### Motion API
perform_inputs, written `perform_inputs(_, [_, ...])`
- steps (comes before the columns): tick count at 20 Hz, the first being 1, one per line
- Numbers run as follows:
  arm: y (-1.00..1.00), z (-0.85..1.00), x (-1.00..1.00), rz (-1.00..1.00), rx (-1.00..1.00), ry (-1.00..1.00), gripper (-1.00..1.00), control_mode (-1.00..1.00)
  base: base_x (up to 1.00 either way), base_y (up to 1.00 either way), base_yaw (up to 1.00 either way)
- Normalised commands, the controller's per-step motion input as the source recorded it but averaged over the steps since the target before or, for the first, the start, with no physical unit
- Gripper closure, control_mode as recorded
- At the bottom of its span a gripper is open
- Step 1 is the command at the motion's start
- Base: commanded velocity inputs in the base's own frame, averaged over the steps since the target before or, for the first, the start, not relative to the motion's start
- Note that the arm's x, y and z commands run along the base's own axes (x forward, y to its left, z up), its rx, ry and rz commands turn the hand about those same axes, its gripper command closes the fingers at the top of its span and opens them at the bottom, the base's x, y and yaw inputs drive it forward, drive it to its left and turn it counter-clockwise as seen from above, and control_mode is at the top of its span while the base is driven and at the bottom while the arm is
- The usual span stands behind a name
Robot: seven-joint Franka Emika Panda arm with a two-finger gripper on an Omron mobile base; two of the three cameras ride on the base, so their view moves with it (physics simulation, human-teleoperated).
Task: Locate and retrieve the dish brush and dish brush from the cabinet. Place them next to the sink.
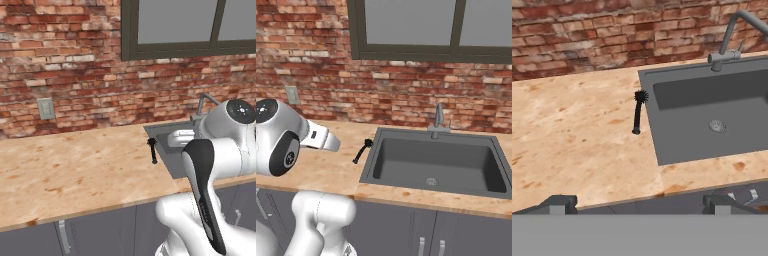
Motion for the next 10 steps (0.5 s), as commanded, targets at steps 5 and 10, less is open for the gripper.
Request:
perform_inputs(5, [0.0, 0.0, 0.02, 0.0, 0.0, 0.0, -1.0, 1.0, 0.0, 0.0, 0.01])
perform_inputs(10, [0.0, 0.0, 0.0, 0.0, 0.0, 0.0, -1.0, 1.0, 0.0, -0.04, -0.33])
